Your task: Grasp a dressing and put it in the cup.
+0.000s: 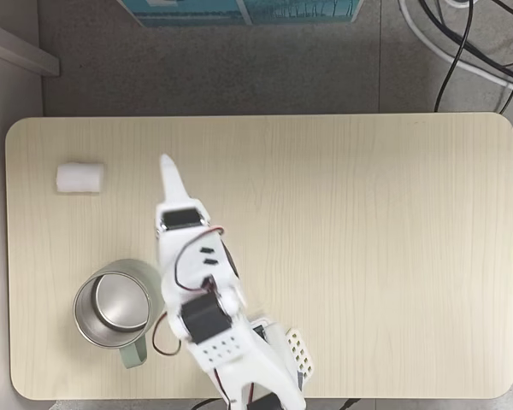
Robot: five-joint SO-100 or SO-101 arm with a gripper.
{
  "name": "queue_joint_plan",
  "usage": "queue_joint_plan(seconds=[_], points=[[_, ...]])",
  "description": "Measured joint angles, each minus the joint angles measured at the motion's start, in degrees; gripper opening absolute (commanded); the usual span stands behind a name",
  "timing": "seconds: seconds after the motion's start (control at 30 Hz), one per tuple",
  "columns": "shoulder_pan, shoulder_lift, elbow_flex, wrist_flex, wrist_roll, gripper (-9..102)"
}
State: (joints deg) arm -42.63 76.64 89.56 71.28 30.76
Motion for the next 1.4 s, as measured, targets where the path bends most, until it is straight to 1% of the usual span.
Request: queue_joint_plan(seconds=[0.07, 0.33, 0.6, 0.77, 0.9, 1.03, 1.13, 1.23, 1.4], points=[[-2.90, 6.42, 1.93, -0.44, 0.53, 27], [-9.05, 28.74, 9.84, -4.75, 3.08, 27], [-12.48, 46.58, 23.38, -4.66, 4.39, 27], [-12.13, 54.49, 31.20, -2.64, 4.57, 26], [-13.18, 58.89, 37.18, -0.26, 3.96, 21], [-13.10, 59.85, 39.11, 0.18, 2.46, 10], [-13.10, 60.38, 39.99, 0.00, -0.44, 0], [-12.83, 60.38, 40.17, -0.09, -2.20, 0], [-12.92, 60.21, 40.17, 0.79, -2.29, 0]])
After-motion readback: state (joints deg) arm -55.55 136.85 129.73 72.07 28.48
